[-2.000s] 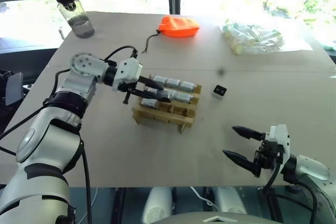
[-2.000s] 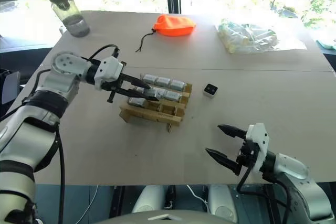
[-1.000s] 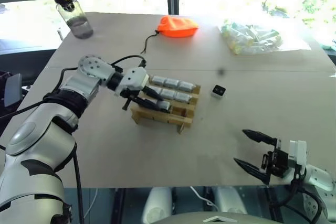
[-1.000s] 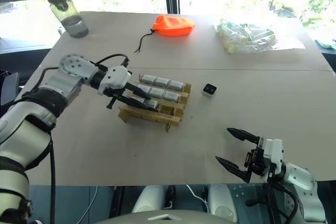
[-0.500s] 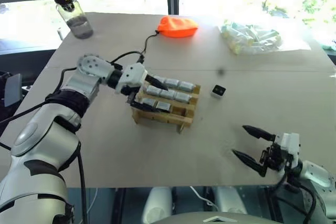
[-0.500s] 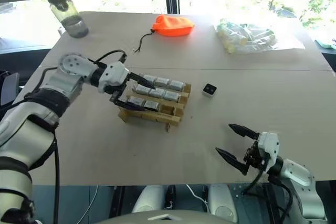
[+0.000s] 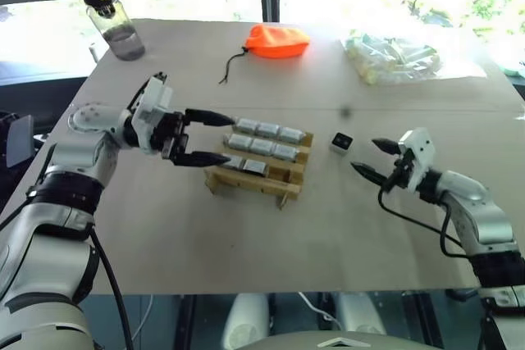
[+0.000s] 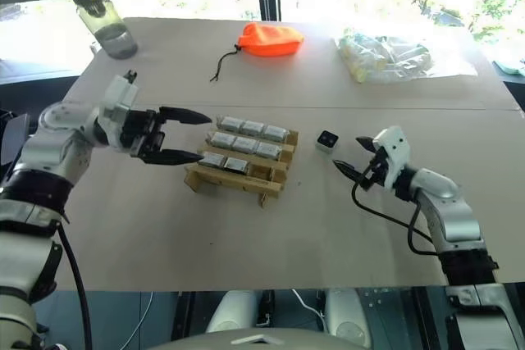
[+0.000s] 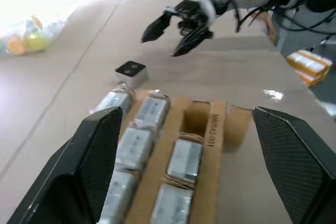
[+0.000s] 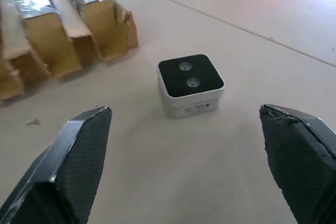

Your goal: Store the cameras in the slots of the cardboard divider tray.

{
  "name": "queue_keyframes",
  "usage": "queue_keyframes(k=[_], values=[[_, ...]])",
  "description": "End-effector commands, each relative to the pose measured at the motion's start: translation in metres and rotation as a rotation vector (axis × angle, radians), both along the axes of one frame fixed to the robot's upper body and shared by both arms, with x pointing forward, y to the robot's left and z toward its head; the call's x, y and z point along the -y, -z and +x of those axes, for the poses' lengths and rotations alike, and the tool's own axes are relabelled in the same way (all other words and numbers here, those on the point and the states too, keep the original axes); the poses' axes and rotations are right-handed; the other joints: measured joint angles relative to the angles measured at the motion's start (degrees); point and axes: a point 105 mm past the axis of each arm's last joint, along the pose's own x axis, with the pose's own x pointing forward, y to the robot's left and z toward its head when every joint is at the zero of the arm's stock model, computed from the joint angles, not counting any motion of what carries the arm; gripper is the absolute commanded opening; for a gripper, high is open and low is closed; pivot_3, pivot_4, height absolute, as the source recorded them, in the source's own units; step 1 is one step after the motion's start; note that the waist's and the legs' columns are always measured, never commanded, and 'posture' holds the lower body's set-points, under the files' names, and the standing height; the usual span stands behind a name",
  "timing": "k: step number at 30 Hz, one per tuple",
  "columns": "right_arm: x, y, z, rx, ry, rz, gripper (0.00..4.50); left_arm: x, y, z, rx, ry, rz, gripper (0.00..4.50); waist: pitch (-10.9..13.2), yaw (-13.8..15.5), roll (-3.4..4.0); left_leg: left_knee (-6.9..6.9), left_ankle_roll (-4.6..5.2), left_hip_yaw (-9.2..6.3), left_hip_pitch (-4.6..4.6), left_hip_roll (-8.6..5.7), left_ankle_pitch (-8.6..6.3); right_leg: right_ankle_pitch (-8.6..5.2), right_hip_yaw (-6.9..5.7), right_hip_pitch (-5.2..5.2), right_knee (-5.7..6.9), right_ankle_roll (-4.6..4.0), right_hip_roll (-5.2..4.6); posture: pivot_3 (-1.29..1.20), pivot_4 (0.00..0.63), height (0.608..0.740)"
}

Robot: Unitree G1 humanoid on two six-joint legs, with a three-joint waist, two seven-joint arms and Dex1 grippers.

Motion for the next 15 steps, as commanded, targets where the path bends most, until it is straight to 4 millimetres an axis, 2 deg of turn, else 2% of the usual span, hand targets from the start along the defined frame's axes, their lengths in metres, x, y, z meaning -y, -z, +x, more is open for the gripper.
queue_keyframes(k=[1, 7, 11, 15], values=[[-0.003, 0.006, 0.016, -0.068, -0.048, -0.047, 4.50, -0.013, -0.023, -0.015, 0.048, -0.097, -0.048, 4.06, 0.0, -0.8, 0.01, 0.00, 0.00, -0.01, -0.03, 0.00, 0.00, 0.00, -0.01, -0.03, -0.01, 0.00, -0.06, 0.00, 0.150, 0.726], [-0.018, 0.011, 0.028, -0.110, -0.140, -0.092, 4.50, -0.030, -0.013, -0.046, -0.017, -0.205, -0.045, 4.06, 0.1, -1.1, 0.13, -0.08, 0.00, -0.20, -0.16, -0.01, 0.00, -0.01, -0.21, -0.06, -0.05, 0.01, -0.26, 0.00, 0.150, 0.726], [-0.026, 0.013, 0.037, -0.102, -0.149, -0.103, 4.50, -0.036, -0.010, -0.050, -0.031, -0.326, -0.063, 4.06, 0.0, -1.0, 0.12, -0.05, -0.03, -0.30, -0.12, -0.01, 0.01, 0.00, -0.31, 0.02, 0.00, 0.00, -0.25, 0.00, 0.150, 0.726], [-0.029, 0.014, 0.041, -0.093, -0.164, -0.110, 4.50, -0.034, -0.004, -0.055, -0.028, -0.404, -0.017, 4.06, 0.0, -1.2, 0.12, -0.05, -0.05, -0.25, 0.13, -0.01, 0.03, -0.01, -0.25, 0.22, 0.03, 0.00, -0.27, 0.00, 0.150, 0.726]])
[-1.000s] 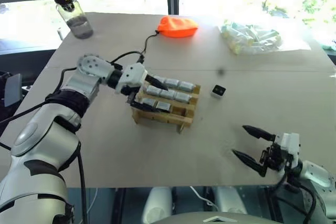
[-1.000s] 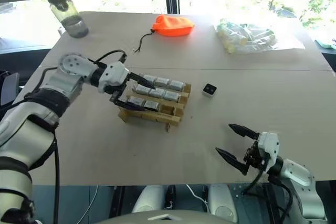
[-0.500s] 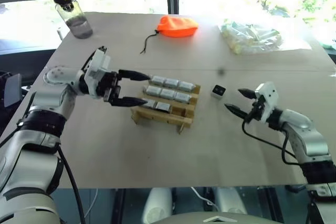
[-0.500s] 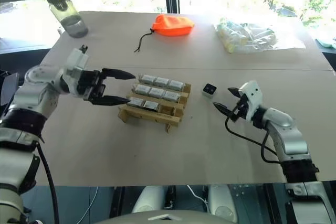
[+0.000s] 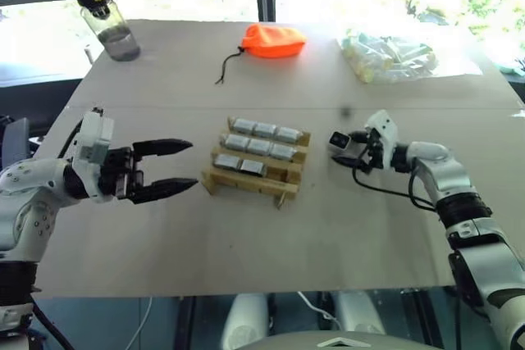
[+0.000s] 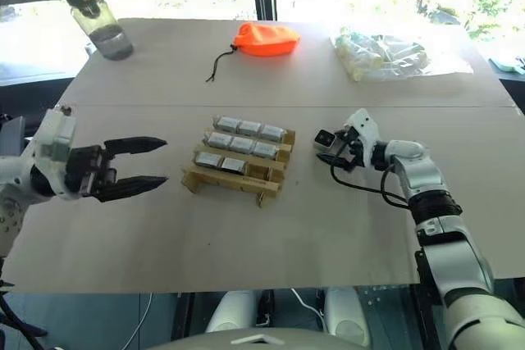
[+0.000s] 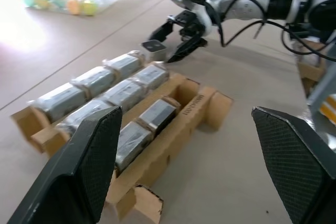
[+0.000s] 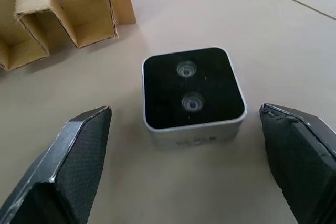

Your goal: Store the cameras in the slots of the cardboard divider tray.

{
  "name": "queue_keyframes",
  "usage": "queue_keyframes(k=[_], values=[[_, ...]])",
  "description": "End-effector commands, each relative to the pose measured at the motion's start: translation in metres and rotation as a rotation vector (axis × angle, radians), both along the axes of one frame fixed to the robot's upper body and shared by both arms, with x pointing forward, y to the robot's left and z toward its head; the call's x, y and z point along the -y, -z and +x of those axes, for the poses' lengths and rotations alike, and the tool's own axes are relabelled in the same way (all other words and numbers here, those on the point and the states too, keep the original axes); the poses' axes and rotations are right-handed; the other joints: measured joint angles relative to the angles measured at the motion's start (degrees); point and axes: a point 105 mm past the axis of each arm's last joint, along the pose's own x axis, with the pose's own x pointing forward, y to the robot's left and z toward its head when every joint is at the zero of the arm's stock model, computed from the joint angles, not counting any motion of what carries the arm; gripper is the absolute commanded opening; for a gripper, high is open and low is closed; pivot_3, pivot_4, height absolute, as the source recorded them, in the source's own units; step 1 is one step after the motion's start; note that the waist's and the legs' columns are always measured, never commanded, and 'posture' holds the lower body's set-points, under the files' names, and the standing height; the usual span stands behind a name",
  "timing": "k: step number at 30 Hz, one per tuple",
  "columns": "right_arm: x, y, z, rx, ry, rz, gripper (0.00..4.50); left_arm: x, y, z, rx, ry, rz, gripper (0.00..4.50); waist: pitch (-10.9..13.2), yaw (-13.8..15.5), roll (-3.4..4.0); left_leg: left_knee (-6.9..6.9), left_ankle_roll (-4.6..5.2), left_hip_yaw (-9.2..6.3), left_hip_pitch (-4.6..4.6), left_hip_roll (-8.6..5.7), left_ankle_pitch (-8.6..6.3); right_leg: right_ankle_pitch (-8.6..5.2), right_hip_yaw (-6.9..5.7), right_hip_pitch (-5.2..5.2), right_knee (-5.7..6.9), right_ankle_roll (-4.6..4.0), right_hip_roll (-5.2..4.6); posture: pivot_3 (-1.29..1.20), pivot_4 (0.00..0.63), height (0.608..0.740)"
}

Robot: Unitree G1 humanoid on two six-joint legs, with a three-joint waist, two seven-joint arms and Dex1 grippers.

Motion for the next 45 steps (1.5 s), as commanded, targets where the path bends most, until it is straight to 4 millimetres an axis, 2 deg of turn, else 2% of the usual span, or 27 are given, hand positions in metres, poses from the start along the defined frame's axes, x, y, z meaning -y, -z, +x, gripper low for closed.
queue_keyframes(k=[1, 6, 10, 13, 16, 17, 18, 19, 20, 24, 27, 29, 32, 38, 42, 45], values=[[-0.002, -0.003, 0.002, 0.026, -0.026, -0.011, 4.50, 0.005, -0.007, -0.004, 0.061, -0.057, 0.065, 4.06, 0.0, -0.1, -0.01, 0.00, 0.00, 0.03, 0.02, 0.00, 0.00, 0.00, 0.03, 0.01, -0.01, 0.00, 0.00, 0.00, 0.150, 0.726], [-0.005, -0.006, 0.003, 0.050, -0.037, -0.007, 4.50, 0.007, -0.019, -0.005, 0.082, -0.153, 0.087, 4.06, 0.0, -0.1, -0.01, -0.01, -0.04, 0.03, 0.11, 0.02, 0.02, 0.00, 0.03, 0.05, 0.05, -0.01, -0.01, 0.00, 0.150, 0.726], [-0.006, -0.005, 0.003, 0.068, -0.047, -0.012, 4.50, 0.010, -0.022, -0.009, 0.095, -0.182, 0.170, 4.06, 0.0, -0.2, 0.00, -0.06, -0.06, 0.12, 0.23, 0.02, 0.02, 0.00, 0.11, 0.06, 0.12, -0.01, -0.02, 0.00, 0.150, 0.726], [-0.006, -0.005, 0.003, 0.076, -0.048, -0.007, 4.50, 0.015, -0.026, -0.012, 0.096, -0.178, 0.169, 4.06, 0.0, -0.2, 0.00, -0.08, -0.06, 0.17, 0.29, 0.02, 0.02, 0.00, 0.14, 0.08, 0.16, -0.02, -0.02, 0.00, 0.150, 0.726], [-0.008, -0.006, 0.003, 0.090, -0.048, 0.003, 3.67, 0.019, -0.024, -0.017, 0.083, -0.147, 0.184, 4.12, 0.0, -0.2, 0.01, -0.08, -0.07, 0.20, 0.33, 0.02, 0.02, 0.00, 0.17, 0.09, 0.21, -0.02, -0.03, 0.00, 0.150, 0.726], [-0.008, -0.006, 0.003, 0.094, -0.049, 0.005, 3.26, 0.020, -0.024, -0.017, 0.081, -0.140, 0.187, 4.12, 0.0, -0.2, 0.02, -0.08, -0.07, 0.22, 0.34, 0.02, 0.02, 0.00, 0.18, 0.09, 0.21, -0.02, -0.03, 0.00, 0.150, 0.726], [-0.009, -0.006, 0.003, 0.098, -0.049, 0.007, 2.65, 0.021, -0.023, -0.018, 0.079, -0.131, 0.198, 4.12, 0.0, -0.2, 0.02, -0.08, -0.07, 0.22, 0.34, 0.02, 0.02, -0.01, 0.18, 0.08, 0.21, -0.02, -0.03, 0.00, 0.150, 0.726], [-0.009, -0.007, 0.003, 0.100, -0.048, 0.009, 2.51, 0.021, -0.023, -0.019, 0.075, -0.124, 0.208, 4.12, 0.0, -0.2, 0.02, -0.08, -0.07, 0.22, 0.34, 0.01, 0.02, -0.01, 0.18, 0.08, 0.22, -0.02, -0.03, 0.00, 0.150, 0.726], [-0.009, -0.007, 0.003, 0.105, -0.046, 0.011, 1.92, 0.021, -0.023, -0.019, 0.068, -0.118, 0.211, 4.12, 0.0, -0.2, 0.02, -0.08, -0.07, 0.22, 0.33, 0.01, 0.02, -0.01, 0.18, 0.08, 0.22, -0.02, -0.03, 0.00, 0.150, 0.726], [-0.009, -0.015, 0.004, 0.167, -0.045, 0.010, 1.92, 0.023, -0.024, -0.017, 0.070, -0.104, 0.211, 4.12, 0.0, -0.2, 0.04, -0.09, -0.07, 0.22, 0.33, 0.01, 0.02, -0.01, 0.18, 0.08, 0.21, -0.02, -0.03, 0.00, 0.150, 0.726], [-0.020, -0.037, -0.005, 0.277, -0.109, 0.015, 1.92, 0.030, -0.024, -0.012, 0.074, -0.079, 0.196, 4.12, 0.1, 0.0, 0.09, -0.08, -0.07, 0.20, 0.31, 0.00, 0.02, -0.01, 0.16, 0.08, 0.19, -0.02, -0.04, 0.00, 0.150, 0.726], [-0.029, -0.055, -0.015, 0.369, -0.157, 0.011, 1.92, 0.041, -0.020, -0.009, 0.073, -0.036, 0.194, 4.12, 0.1, 0.0, 0.13, -0.09, -0.07, 0.19, 0.30, 0.00, 0.02, -0.01, 0.15, 0.08, 0.19, -0.02, -0.06, 0.00, 0.150, 0.726], [-0.042, -0.072, -0.028, 0.524, -0.216, -0.064, 1.92, 0.061, -0.023, -0.002, 0.063, 0.035, 0.114, 4.12, 0.1, 0.1, 0.21, -0.10, -0.07, 0.20, 0.29, -0.03, 0.02, 0.00, 0.15, 0.07, 0.20, -0.01, -0.07, 0.00, 0.150, 0.726], [-0.072, -0.082, -0.058, 0.826, -0.370, -0.211, 1.92, 0.089, -0.019, 0.015, 0.030, 0.196, 0.133, 4.12, 0.1, 0.1, 0.16, -0.09, -0.07, 0.18, 0.29, -0.08, 0.03, -0.01, 0.14, 0.09, 0.20, 0.00, 0.02, 0.00, 0.150, 0.726], [-0.085, -0.097, -0.066, 1.031, -0.388, -0.259, 1.92, 0.109, -0.025, 0.036, 0.003, 0.273, 0.102, 4.12, 0.1, 0.2, 0.15, -0.06, -0.07, 0.20, 0.28, -0.11, 0.04, -0.01, 0.15, 0.09, 0.20, 0.01, 0.04, 0.00, 0.150, 0.726], [-0.088, -0.098, -0.068, 1.176, -0.430, -0.339, 1.92, 0.120, -0.023, 0.053, -0.019, 0.294, 0.102, 4.12, 0.1, 0.2, 0.15, -0.05, -0.07, 0.28, 0.30, -0.15, 0.04, -0.02, 0.22, 0.08, 0.20, 0.02, 0.05, 0.00, 0.150, 0.726]])
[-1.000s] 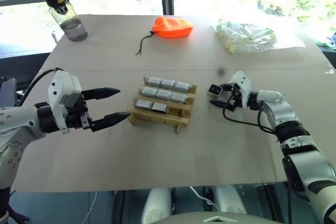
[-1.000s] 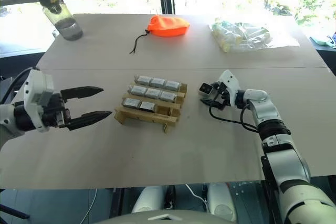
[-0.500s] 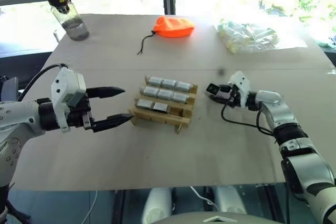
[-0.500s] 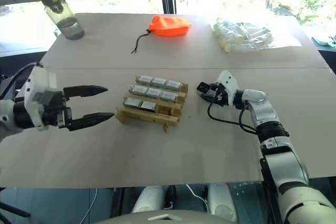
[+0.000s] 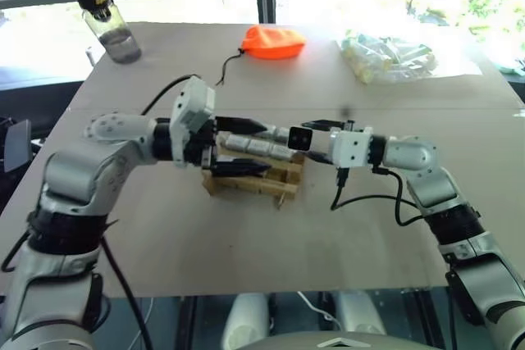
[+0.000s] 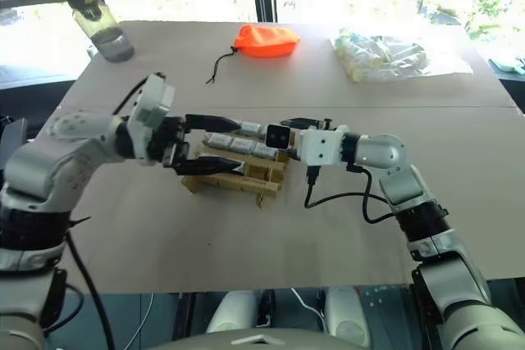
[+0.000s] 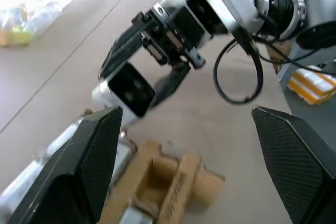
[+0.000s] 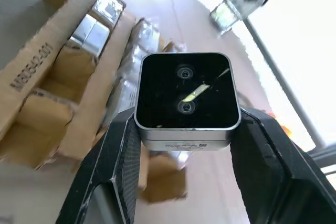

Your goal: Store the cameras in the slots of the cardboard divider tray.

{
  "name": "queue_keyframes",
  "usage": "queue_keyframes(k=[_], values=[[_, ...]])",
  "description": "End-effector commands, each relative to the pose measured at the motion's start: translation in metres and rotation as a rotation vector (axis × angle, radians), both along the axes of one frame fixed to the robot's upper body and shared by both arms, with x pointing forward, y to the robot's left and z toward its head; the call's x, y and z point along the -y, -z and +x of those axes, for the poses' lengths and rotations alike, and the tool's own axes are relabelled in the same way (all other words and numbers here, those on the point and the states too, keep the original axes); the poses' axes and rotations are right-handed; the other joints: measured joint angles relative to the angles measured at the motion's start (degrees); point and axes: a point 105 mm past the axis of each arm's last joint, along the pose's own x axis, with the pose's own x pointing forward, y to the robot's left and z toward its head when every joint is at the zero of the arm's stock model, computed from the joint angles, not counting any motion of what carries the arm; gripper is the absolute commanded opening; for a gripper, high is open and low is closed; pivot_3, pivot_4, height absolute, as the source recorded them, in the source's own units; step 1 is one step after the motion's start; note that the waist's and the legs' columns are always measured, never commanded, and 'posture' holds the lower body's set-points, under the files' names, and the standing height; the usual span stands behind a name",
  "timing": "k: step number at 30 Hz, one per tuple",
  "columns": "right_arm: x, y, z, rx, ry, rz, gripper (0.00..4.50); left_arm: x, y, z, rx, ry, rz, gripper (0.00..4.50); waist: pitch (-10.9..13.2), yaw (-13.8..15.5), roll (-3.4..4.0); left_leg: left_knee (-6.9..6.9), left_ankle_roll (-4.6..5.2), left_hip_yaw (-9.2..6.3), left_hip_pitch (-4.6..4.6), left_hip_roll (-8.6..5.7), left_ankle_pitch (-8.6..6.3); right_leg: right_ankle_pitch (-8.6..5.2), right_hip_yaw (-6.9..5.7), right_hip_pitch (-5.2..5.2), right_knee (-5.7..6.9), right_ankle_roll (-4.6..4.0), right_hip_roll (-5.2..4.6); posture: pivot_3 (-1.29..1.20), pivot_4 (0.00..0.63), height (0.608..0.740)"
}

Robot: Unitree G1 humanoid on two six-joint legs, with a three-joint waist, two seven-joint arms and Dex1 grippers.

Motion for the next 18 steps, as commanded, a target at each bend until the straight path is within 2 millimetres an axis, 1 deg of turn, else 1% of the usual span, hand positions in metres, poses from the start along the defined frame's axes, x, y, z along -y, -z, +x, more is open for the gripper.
queue_keyframes(k=[1, 3, 8, 13, 18], values=[[-0.004, -0.020, -0.006, 0.249, -0.052, -0.044, 1.92, 0.008, 0.005, 0.015, -0.017, 0.032, 0.038, 4.12, 0.0, 0.0, -0.01, 0.00, 0.00, 0.01, -0.02, -0.01, 0.00, 0.00, 0.00, -0.02, -0.03, 0.00, 0.02, 0.00, 0.150, 0.726], [-0.002, -0.023, -0.004, 0.317, -0.056, -0.060, 1.92, 0.009, 0.011, 0.020, -0.023, 0.060, 0.078, 4.12, 0.0, -0.1, -0.01, -0.02, 0.00, 0.03, -0.02, -0.02, 0.00, 0.00, 0.01, -0.03, -0.05, 0.00, 0.04, 0.00, 0.150, 0.726], [-0.004, -0.025, -0.006, 0.444, -0.098, -0.106, 1.92, 0.015, 0.005, 0.033, -0.061, 0.067, 0.052, 4.12, 0.0, -0.2, -0.02, -0.09, -0.01, 0.06, -0.12, 0.05, 0.00, 0.00, 0.01, -0.11, -0.18, 0.00, 0.12, 0.00, 0.150, 0.726], [-0.010, -0.019, -0.009, 0.483, -0.134, -0.120, 1.92, 0.017, -0.001, 0.039, -0.069, 0.070, 0.039, 4.12, 0.0, -0.2, -0.02, -0.09, -0.01, 0.06, -0.13, 0.06, 0.00, 0.00, 0.02, -0.11, -0.19, 0.00, 0.08, 0.00, 0.150, 0.726], [-0.013, -0.017, -0.010, 0.493, -0.147, -0.122, 1.92, 0.016, 0.001, 0.039, -0.070, 0.079, 0.055, 4.12, 0.0, -0.2, -0.02, -0.08, -0.01, 0.06, -0.13, 0.09, 0.01, 0.00, 0.02, -0.11, -0.18, 0.00, 0.07, 0.00, 0.150, 0.726]])
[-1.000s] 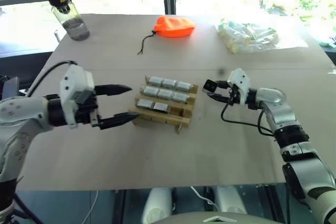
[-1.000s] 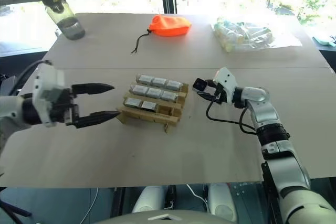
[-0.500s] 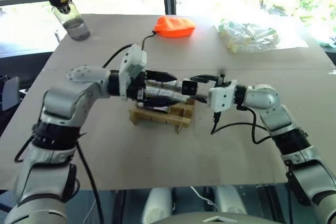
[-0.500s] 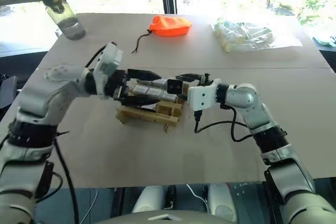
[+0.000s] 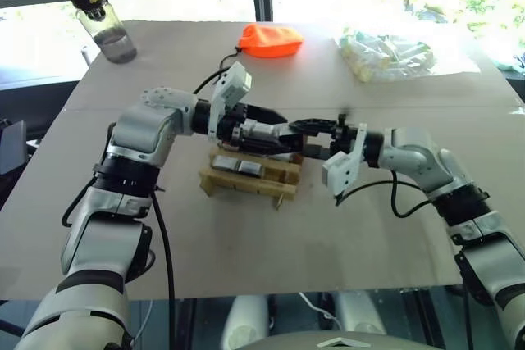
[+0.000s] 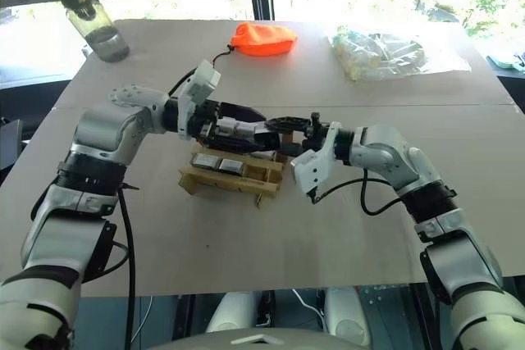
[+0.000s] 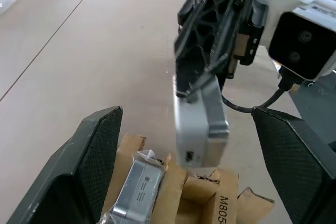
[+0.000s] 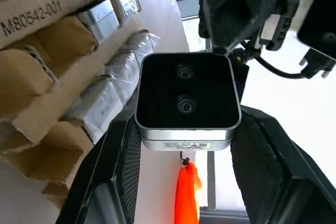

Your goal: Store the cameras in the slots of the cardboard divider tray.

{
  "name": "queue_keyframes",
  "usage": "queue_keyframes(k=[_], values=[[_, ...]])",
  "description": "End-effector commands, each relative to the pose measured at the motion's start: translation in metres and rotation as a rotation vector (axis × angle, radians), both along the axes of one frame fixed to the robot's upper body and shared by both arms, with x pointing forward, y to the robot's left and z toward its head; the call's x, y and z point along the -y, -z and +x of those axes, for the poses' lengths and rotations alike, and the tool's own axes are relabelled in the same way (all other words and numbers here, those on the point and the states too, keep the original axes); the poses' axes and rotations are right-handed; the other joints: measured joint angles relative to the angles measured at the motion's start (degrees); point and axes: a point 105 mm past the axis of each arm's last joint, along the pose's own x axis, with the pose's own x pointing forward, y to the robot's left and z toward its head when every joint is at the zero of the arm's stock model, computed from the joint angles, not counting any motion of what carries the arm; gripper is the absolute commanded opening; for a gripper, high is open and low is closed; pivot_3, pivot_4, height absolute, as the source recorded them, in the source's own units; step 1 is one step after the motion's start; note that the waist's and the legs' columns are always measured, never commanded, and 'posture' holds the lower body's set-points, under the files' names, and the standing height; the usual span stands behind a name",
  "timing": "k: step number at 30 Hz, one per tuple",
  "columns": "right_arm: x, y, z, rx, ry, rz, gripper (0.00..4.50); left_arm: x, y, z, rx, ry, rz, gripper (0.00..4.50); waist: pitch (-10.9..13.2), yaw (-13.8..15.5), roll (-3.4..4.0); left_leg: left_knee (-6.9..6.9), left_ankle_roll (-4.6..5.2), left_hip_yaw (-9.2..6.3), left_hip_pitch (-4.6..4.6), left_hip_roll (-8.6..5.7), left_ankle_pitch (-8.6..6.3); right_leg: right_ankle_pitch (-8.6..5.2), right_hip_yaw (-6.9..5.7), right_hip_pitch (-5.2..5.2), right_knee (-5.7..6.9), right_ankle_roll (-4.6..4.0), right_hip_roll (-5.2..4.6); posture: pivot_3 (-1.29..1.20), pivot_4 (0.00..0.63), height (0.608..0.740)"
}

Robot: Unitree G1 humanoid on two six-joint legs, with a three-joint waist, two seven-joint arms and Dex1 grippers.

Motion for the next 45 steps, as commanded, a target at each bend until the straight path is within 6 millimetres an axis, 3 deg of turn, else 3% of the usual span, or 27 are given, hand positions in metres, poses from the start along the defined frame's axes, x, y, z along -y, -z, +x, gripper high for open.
queue_keyframes(k=[1, 4, 5, 7, 11, 12, 19, 20, 24, 29, 32, 34, 38, 40, 43, 45], values=[[-0.004, -0.016, -0.002, 0.058, -0.030, 0.034, 1.92, 0.000, -0.010, -0.001, 0.037, 0.024, -0.008, 4.12, 0.0, 0.0, 0.00, 0.00, 0.00, 0.00, 0.00, 0.01, 0.00, 0.00, 0.00, 0.00, 0.00, 0.00, 0.00, 0.00, 0.150, 0.726], [-0.005, -0.015, -0.002, 0.045, -0.037, 0.029, 1.92, 0.001, -0.010, -0.004, 0.021, 0.034, -0.021, 4.12, 0.0, 0.0, 0.00, 0.00, 0.00, -0.01, 0.00, 0.02, 0.00, 0.00, 0.00, 0.00, 0.00, 0.00, -0.01, 0.00, 0.150, 0.726], [-0.006, -0.015, -0.001, 0.046, -0.036, 0.029, 1.92, 0.001, -0.009, -0.004, 0.020, 0.032, -0.020, 3.52, 0.0, 0.0, 0.00, 0.00, 0.00, -0.01, 0.00, 0.02, 0.00, 0.00, -0.01, 0.00, 0.00, 0.00, -0.01, 0.00, 0.150, 0.726], [-0.008, -0.018, 0.000, 0.054, -0.039, 0.031, 1.92, 0.001, -0.005, -0.006, 0.003, 0.048, -0.005, 2.85, 0.0, 0.0, 0.00, 0.00, 0.00, -0.02, 0.00, 0.02, 0.00, 0.00, -0.01, 0.00, 0.00, 0.00, -0.01, 0.00, 0.150, 0.726], [-0.010, -0.020, -0.001, 0.064, -0.048, 0.028, 1.92, 0.001, -0.002, -0.010, -0.014, 0.064, 0.007, 0.89, 0.0, 0.0, 0.00, 0.00, 0.00, -0.02, 0.00, 0.02, 0.00, 0.00, 0.00, 0.00, 0.01, 0.00, -0.01, 0.00, 0.150, 0.726], [-0.010, -0.020, 0.000, 0.065, -0.049, 0.028, 1.92, 0.002, -0.001, -0.010, -0.014, 0.067, 0.009, 0.68, 0.0, 0.0, 0.00, 0.00, 0.00, -0.04, 0.00, 0.02, 0.00, 0.00, -0.01, 0.00, 0.00, 0.00, -0.01, 0.00, 0.150, 0.726], [-0.010, -0.021, 0.003, 0.089, -0.020, 0.023, 1.92, 0.001, 0.004, -0.011, -0.003, 0.087, 0.059, 0.72, 0.0, 0.0, 0.00, 0.00, 0.00, -0.02, -0.01, 0.02, 0.00, 0.00, 0.00, 0.00, 0.01, 0.00, -0.04, 0.00, 0.150, 0.726], [-0.010, -0.021, 0.003, 0.085, -0.017, 0.026, 2.93, 0.001, 0.004, -0.010, 0.005, 0.086, 0.062, 0.72, 0.0, 0.0, 0.00, 0.00, 0.00, -0.03, 0.00, 0.02, 0.00, 0.00, -0.01, 0.00, 0.01, 0.00, -0.03, 0.00, 0.150, 0.726], [-0.005, -0.024, -0.002, 0.028, -0.027, 0.107, 4.45, 0.001, 0.001, -0.007, 0.051, 0.104, 0.064, 0.72, 0.0, 0.1, 0.00, 0.00, 0.00, -0.03, -0.02, 0.01, 0.00, 0.00, -0.02, 0.00, 0.01, 0.00, -0.03, 0.00, 0.150, 0.726], [0.027, -0.015, -0.002, -0.151, 0.058, 0.190, 4.45, -0.001, -0.009, -0.006, 0.168, 0.178, 0.071, 0.72, 0.0, 0.3, 0.00, 0.00, 0.00, -0.05, -0.07, 0.01, 0.00, 0.00, -0.07, 0.01, -0.05, 0.00, -0.06, 0.00, 0.150, 0.726], [0.050, -0.002, -0.011, -0.432, 0.137, 0.330, 4.45, 0.000, -0.017, -0.001, 0.214, 0.179, 0.034, 0.72, 0.0, 0.7, -0.01, 0.07, 0.01, -0.14, -0.23, 0.01, 0.00, 0.00, -0.24, 0.02, -0.12, 0.00, -0.09, 0.00, 0.150, 0.726], [0.062, 0.016, -0.026, -0.649, 0.164, 0.376, 4.45, -0.002, -0.015, 0.002, 0.239, 0.180, 0.048, 0.72, 0.0, 0.8, 0.00, 0.08, 0.01, -0.29, -0.26, 0.01, 0.00, 0.01, -0.28, 0.01, -0.13, 0.00, -0.09, 0.00, 0.150, 0.726], [0.076, 0.036, -0.048, -0.924, 0.185, 0.467, 4.45, -0.005, -0.011, 0.004, 0.270, 0.186, 0.048, 0.72, 0.0, 0.7, 0.00, 0.08, 0.01, -0.35, -0.26, 0.00, 0.00, 0.01, -0.31, 0.02, -0.12, 0.00, -0.10, 0.00, 0.150, 0.726], [0.079, 0.042, -0.058, -1.030, 0.184, 0.492, 4.45, -0.005, -0.010, 0.004, 0.267, 0.191, 0.038, 0.72, 0.0, 0.6, 0.01, 0.14, 0.02, -0.36, -0.25, 0.00, 0.00, 0.01, -0.29, 0.03, -0.10, 0.00, -0.06, 0.00, 0.150, 0.726], [0.093, 0.072, -0.081, -1.233, 0.221, 0.483, 4.45, -0.004, -0.007, -0.003, 0.262, 0.218, 0.017, 0.72, 0.0, 0.9, -0.02, 0.18, 0.05, -0.42, -0.20, 0.01, 0.00, 0.00, -0.29, 0.11, -0.10, 0.00, -0.04, 0.00, 0.150, 0.726], [0.099, 0.079, -0.092, -1.299, 0.198, 0.502, 4.45, -0.005, -0.005, -0.005, 0.266, 0.228, 0.016, 0.72, 0.0, 1.4, -0.03, 0.17, 0.06, -0.45, -0.20, 0.01, -0.02, 0.00, -0.30, 0.14, -0.12, 0.00, -0.04, 0.00, 0.150, 0.726]])
